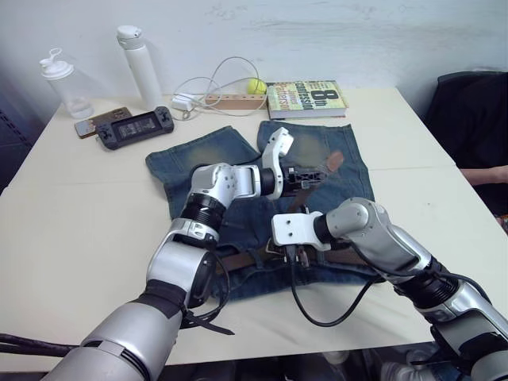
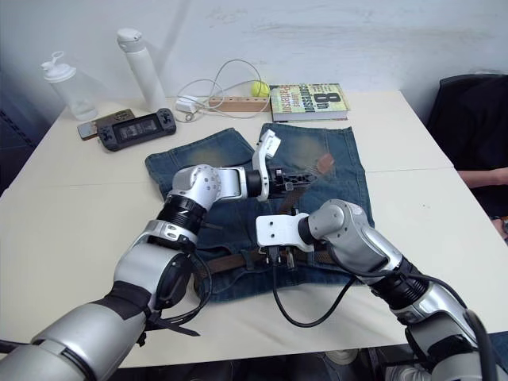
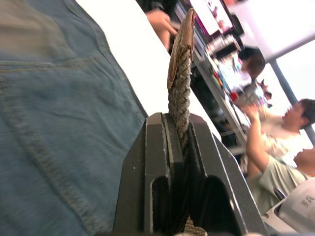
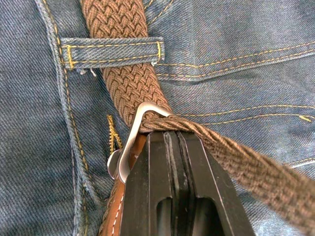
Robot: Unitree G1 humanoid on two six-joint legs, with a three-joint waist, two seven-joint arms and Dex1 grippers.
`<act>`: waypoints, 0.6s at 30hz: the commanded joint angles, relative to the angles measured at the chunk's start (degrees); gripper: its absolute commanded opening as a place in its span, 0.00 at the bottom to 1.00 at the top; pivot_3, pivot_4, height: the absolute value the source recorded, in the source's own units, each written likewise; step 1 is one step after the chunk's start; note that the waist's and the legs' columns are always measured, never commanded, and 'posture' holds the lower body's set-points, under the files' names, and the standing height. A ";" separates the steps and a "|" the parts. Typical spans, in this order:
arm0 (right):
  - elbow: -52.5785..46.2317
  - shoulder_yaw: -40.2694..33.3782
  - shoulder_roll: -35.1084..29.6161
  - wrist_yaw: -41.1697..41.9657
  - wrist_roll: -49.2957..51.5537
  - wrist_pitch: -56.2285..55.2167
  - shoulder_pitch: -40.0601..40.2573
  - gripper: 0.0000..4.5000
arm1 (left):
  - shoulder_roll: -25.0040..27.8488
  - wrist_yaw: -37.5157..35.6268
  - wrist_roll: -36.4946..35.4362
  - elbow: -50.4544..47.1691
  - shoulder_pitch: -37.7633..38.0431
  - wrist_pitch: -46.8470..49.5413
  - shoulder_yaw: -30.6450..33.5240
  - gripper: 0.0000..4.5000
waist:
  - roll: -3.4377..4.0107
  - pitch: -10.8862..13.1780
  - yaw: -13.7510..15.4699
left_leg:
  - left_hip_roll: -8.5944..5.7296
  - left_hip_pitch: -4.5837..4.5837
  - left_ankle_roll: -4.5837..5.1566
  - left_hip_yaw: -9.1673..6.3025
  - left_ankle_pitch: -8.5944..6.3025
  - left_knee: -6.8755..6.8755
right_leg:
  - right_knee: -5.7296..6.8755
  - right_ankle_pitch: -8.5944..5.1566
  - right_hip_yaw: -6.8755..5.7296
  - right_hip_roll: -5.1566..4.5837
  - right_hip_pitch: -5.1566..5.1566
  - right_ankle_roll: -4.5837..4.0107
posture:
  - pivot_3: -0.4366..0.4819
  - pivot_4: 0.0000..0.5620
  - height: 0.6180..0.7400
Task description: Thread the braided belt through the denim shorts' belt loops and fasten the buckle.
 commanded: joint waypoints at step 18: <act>-2.43 -12.88 -1.81 2.12 10.10 12.21 9.84 0.03 | 3.55 -6.32 4.55 -19.36 6.14 1.76 0.43 0.00 | 0.40 0.14 1.64 | -0.11 -0.20 0.14 -0.10 0.07 -0.10 | -0.16 0.05 0.04 -0.09 -0.08 0.09 | 0.48 0.27 1.00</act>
